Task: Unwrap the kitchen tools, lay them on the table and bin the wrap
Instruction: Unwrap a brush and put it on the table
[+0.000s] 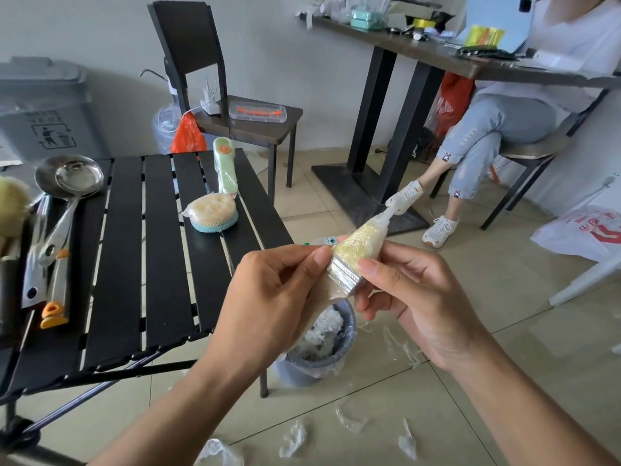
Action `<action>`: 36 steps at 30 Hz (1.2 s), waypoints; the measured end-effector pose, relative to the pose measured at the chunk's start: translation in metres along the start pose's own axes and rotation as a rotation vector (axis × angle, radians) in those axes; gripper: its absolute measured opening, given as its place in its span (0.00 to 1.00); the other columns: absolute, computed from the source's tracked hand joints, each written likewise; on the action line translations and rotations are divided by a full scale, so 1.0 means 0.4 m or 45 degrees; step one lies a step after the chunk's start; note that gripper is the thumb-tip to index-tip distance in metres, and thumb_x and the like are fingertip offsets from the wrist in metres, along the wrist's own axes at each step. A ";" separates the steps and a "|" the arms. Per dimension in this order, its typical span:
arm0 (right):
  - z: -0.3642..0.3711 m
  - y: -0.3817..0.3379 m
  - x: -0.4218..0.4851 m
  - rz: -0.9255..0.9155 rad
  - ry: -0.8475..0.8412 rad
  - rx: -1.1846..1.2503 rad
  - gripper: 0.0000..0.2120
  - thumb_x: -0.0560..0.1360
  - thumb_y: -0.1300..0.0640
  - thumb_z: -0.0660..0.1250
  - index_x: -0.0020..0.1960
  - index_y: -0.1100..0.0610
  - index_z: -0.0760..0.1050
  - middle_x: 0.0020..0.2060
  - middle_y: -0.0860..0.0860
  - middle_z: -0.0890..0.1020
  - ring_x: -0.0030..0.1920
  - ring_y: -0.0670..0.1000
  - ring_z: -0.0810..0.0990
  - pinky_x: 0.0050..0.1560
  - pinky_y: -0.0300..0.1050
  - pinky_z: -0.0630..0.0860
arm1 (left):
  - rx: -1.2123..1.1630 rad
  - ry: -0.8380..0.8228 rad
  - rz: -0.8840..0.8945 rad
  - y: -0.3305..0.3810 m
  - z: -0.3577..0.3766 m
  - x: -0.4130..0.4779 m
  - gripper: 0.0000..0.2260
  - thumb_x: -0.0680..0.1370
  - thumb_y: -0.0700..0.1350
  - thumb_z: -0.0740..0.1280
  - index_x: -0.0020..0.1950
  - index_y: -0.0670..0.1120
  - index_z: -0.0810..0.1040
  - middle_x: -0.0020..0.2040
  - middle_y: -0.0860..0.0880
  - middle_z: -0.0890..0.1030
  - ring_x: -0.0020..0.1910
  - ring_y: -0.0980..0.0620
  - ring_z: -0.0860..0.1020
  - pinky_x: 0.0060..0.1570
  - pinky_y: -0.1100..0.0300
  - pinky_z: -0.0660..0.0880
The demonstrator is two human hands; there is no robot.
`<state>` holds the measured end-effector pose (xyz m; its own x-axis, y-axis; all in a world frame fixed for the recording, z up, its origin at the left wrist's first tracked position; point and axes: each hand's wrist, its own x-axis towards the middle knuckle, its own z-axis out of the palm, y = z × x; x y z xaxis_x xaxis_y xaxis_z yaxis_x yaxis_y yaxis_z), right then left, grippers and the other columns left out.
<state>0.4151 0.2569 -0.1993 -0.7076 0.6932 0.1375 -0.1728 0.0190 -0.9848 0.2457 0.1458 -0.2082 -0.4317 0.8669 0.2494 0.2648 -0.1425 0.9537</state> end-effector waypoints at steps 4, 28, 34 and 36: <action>0.001 0.003 0.003 -0.031 0.095 0.007 0.11 0.75 0.52 0.76 0.54 0.58 0.87 0.38 0.56 0.84 0.34 0.51 0.82 0.33 0.40 0.79 | -0.013 0.002 -0.014 -0.002 0.002 0.002 0.07 0.83 0.50 0.71 0.56 0.59 0.88 0.45 0.58 0.89 0.44 0.56 0.87 0.44 0.59 0.84; -0.061 -0.028 0.023 -0.109 0.603 0.202 0.20 0.72 0.41 0.77 0.51 0.54 0.77 0.45 0.53 0.84 0.38 0.53 0.87 0.36 0.40 0.82 | -0.147 0.051 -0.160 -0.038 -0.008 0.019 0.01 0.77 0.41 0.77 0.45 0.46 0.88 0.38 0.47 0.88 0.38 0.49 0.88 0.43 0.61 0.84; -0.047 -0.033 0.023 -0.169 0.446 0.219 0.32 0.74 0.42 0.73 0.63 0.67 0.73 0.53 0.71 0.82 0.40 0.57 0.87 0.38 0.43 0.83 | -0.229 -0.012 -0.104 -0.028 -0.015 0.014 0.06 0.81 0.51 0.74 0.51 0.50 0.85 0.47 0.48 0.88 0.47 0.52 0.86 0.51 0.62 0.82; -0.042 -0.028 0.021 -0.178 0.386 0.227 0.24 0.75 0.44 0.73 0.59 0.62 0.76 0.52 0.65 0.86 0.43 0.58 0.87 0.41 0.45 0.84 | -0.185 -0.086 -0.030 -0.016 -0.008 0.010 0.06 0.81 0.51 0.75 0.56 0.53 0.87 0.52 0.51 0.88 0.52 0.54 0.86 0.54 0.61 0.82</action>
<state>0.4225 0.2747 -0.1889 -0.4384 0.8750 0.2056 -0.3890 0.0215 -0.9210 0.2395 0.1486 -0.2126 -0.3758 0.9004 0.2194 0.1259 -0.1850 0.9747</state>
